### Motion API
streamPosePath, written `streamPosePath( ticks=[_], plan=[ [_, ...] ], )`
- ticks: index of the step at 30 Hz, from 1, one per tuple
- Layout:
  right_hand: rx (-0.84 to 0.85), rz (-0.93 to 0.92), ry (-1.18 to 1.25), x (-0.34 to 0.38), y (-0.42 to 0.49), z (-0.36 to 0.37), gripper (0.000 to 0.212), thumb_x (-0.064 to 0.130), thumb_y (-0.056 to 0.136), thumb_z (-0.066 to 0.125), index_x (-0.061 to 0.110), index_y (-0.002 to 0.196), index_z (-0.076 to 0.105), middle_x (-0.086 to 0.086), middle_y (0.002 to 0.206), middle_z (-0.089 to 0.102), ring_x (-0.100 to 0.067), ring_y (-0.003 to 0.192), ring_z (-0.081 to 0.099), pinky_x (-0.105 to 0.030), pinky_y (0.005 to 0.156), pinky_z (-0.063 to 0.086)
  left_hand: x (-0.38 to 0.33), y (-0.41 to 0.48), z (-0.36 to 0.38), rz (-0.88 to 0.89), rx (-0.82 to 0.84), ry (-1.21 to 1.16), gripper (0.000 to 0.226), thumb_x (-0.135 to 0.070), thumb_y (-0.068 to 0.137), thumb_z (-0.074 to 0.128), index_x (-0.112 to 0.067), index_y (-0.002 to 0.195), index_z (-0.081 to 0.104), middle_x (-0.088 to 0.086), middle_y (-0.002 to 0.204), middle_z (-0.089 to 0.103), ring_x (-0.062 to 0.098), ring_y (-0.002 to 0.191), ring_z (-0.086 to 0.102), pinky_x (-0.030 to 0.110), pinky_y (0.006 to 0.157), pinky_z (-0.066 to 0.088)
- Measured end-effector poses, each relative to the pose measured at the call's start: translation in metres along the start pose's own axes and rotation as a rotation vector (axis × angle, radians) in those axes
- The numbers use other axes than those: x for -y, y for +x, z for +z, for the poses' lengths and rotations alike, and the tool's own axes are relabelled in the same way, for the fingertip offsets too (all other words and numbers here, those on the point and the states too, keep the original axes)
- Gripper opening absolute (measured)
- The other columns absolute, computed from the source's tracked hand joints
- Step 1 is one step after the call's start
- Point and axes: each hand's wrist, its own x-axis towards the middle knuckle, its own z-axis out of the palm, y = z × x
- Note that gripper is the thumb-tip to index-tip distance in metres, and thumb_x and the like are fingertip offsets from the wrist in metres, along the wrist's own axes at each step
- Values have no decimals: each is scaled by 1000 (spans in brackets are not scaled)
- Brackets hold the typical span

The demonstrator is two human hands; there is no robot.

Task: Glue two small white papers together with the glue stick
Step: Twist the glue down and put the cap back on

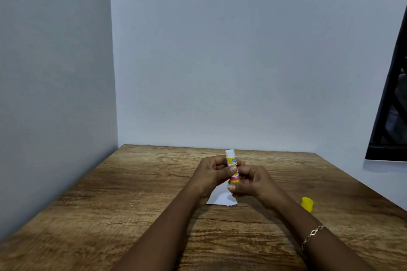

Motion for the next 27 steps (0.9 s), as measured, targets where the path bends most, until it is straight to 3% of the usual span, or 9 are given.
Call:
streamPosePath(
  ticks=[4,9,13,18,24,27],
  plan=[
    [105,73,145,2,-2,-10,25,-4,75,62,1,99,66,-8,82,75,-18,80,71,-23,67,56,-2,1,-1,-15,42,-1,15,0,85,56,-8,93,66,-1,87,74,14,77,67,26,72,54],
    [-3,32,25,3,0,-3,23,-2,57,71,1,80,68,-7,68,63,-10,57,61,-20,56,52,1,0,1,33,20,23,14,2,83,59,-5,92,67,1,77,73,11,69,66,20,69,54],
    [-7,-15,-129,3,3,-1,18,-11,65,72,1,76,65,2,59,54,-1,47,48,-14,49,44,2,1,0,39,22,24,18,3,84,57,2,100,64,7,85,71,14,77,68,21,76,55],
    [71,45,72,2,-1,-16,25,-8,81,55,1,101,67,-8,85,72,-15,82,69,-22,69,56,0,1,-4,11,20,35,14,-3,86,57,-6,95,67,10,92,69,16,80,66,25,78,54],
    [59,48,72,1,-1,-10,24,6,66,65,0,90,68,1,69,65,-11,66,63,-21,63,53,1,0,-1,27,44,69,18,-4,85,59,-3,101,67,9,95,70,14,84,66,24,79,53],
    [28,22,-3,1,0,-6,26,1,61,70,-6,86,66,5,66,62,-7,60,57,-17,58,49,2,0,0,41,36,87,18,-5,82,62,-6,99,69,7,94,72,14,86,68,24,81,54]
  ],
)
